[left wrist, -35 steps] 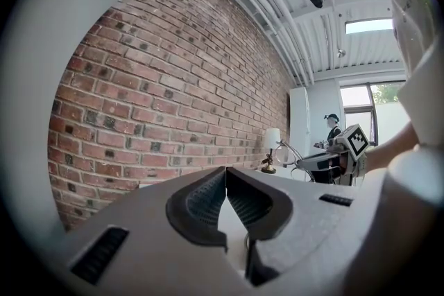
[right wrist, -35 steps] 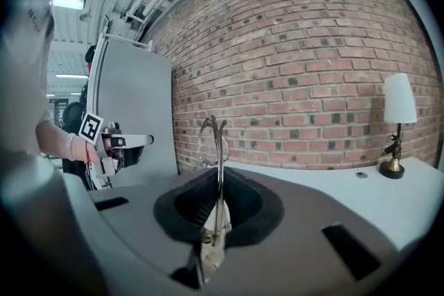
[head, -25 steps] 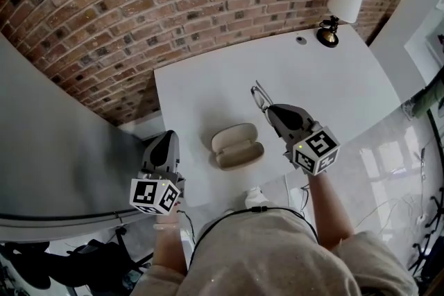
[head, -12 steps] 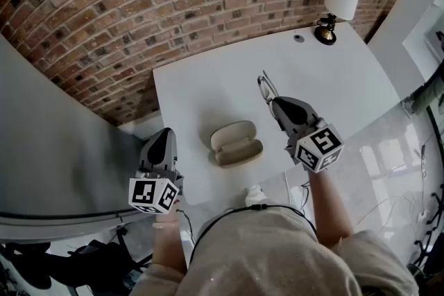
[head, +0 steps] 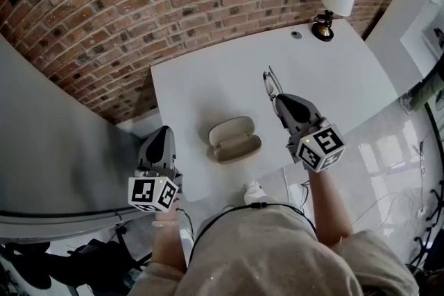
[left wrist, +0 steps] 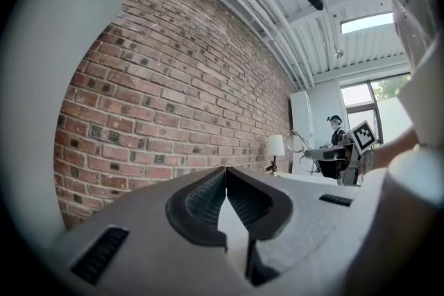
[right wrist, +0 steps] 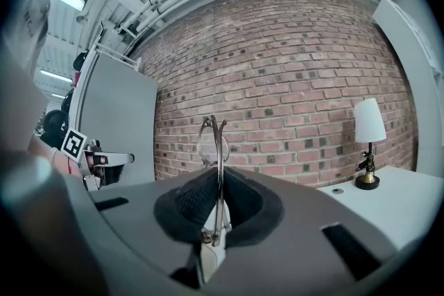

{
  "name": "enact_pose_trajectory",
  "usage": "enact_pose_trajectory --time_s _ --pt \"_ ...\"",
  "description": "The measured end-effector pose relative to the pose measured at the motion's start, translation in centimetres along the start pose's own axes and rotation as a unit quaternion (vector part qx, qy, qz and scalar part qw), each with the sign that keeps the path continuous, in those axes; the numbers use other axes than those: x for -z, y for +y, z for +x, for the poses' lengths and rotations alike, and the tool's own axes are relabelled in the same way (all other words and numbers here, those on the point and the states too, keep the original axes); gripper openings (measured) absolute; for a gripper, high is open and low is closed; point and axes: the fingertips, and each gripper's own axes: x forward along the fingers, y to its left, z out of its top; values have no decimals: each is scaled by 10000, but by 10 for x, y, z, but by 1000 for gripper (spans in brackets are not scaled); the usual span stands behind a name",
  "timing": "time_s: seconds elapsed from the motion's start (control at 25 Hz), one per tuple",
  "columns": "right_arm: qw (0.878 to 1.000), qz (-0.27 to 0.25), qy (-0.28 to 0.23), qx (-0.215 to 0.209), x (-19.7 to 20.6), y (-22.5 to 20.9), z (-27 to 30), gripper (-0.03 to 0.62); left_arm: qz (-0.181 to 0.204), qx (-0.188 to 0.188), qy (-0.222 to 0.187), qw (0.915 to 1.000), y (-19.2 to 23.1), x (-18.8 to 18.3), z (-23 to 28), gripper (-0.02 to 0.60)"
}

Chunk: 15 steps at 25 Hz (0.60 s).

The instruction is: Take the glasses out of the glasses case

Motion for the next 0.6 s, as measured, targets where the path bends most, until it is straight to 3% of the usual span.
enact_pose_trajectory --time_s 0.6 --pt "9994 213 -188 187 -4 5 -19 21 -10 77 34 10000 -2 2 -11 6"
